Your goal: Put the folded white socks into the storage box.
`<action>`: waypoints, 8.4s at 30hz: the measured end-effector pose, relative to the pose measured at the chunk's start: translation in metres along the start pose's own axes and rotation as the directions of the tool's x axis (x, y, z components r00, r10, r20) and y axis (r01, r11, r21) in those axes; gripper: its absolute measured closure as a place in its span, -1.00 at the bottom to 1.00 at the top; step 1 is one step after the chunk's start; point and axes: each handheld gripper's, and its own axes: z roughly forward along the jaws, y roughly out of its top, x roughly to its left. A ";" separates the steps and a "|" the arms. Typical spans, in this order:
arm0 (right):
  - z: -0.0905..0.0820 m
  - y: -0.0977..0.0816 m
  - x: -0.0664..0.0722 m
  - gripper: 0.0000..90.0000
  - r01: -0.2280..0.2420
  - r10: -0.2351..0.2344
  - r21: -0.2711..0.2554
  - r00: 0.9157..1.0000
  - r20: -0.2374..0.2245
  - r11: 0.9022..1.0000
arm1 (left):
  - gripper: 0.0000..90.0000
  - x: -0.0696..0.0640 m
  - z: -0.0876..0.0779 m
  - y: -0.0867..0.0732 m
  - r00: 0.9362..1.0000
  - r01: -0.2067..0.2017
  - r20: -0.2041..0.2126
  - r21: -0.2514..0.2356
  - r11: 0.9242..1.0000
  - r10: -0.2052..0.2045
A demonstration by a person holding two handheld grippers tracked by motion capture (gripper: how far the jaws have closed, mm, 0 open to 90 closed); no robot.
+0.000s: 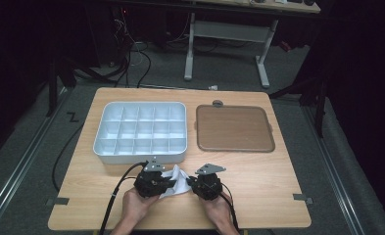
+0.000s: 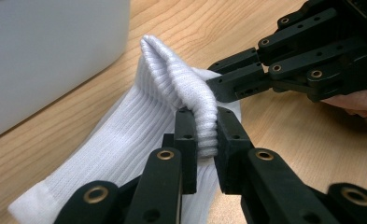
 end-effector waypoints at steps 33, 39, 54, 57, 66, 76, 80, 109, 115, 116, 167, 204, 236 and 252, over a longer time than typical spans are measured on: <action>-0.024 0.007 -0.002 0.65 0.004 -0.003 -0.049 1.000 0.016 0.999 | 0.28 -0.004 -0.016 0.000 1.000 -0.006 0.028 -0.057 0.998 0.008; -0.038 0.015 0.003 0.69 0.037 -0.037 -0.069 0.999 0.011 0.997 | 0.23 0.002 -0.039 0.005 1.000 0.014 0.004 -0.120 0.993 -0.014; -0.008 0.026 0.033 0.52 0.133 -0.131 0.028 0.989 -0.062 0.991 | 0.02 0.028 -0.059 -0.012 0.993 0.043 -0.098 -0.159 0.986 -0.059; -0.003 0.022 0.032 0.69 0.140 -0.137 0.058 0.989 -0.051 0.988 | 0.01 0.031 -0.057 -0.015 0.993 0.044 -0.103 -0.151 0.988 -0.060; -0.012 0.019 0.029 0.96 0.157 -0.157 0.011 0.987 -0.019 0.988 | 0.00 0.031 -0.044 -0.014 0.990 0.048 -0.122 -0.140 0.989 -0.066; -0.024 0.019 0.025 0.95 0.147 -0.147 -0.031 0.989 0.012 0.989 | 0.00 0.025 -0.029 -0.017 0.986 0.015 -0.163 -0.104 0.994 -0.032; -0.023 0.015 0.019 0.95 0.133 -0.132 -0.007 0.991 0.031 0.991 | 0.00 0.025 -0.022 -0.021 0.982 -0.011 -0.187 -0.072 0.997 -0.002; -0.020 0.005 0.014 0.62 0.129 -0.129 0.036 0.991 0.023 0.991 | 0.05 0.042 -0.011 0.002 0.984 0.034 -0.175 -0.038 0.999 -0.040; -0.028 0.014 0.020 0.69 0.145 -0.144 -0.006 0.989 0.021 0.989 | 0.00 0.043 -0.016 0.019 0.981 0.057 -0.180 -0.102 0.993 -0.075; -0.028 0.016 0.021 0.72 0.142 -0.142 -0.015 0.990 0.014 0.990 | 0.00 0.042 -0.015 0.020 0.981 0.063 -0.177 -0.106 0.992 -0.082; 0.009 0.013 0.022 0.88 0.118 -0.116 0.022 0.990 -0.074 0.993 | 0.86 0.044 0.004 0.014 0.988 0.118 -0.089 -0.081 0.990 -0.125; 0.024 0.027 0.019 1.00 0.127 -0.125 0.033 0.990 -0.061 0.991 | 0.87 0.025 -0.019 0.024 0.988 0.155 -0.002 -0.103 0.983 -0.156; 0.029 0.042 0.036 0.79 0.214 -0.210 0.040 0.975 -0.071 0.976 | 0.89 0.028 -0.014 0.036 0.982 0.188 0.003 -0.123 0.974 -0.189; -0.002 0.032 0.001 0.48 0.082 -0.082 0.006 0.995 0.052 0.997 | 0.89 0.028 -0.015 0.036 0.982 0.187 -0.002 -0.119 0.975 -0.189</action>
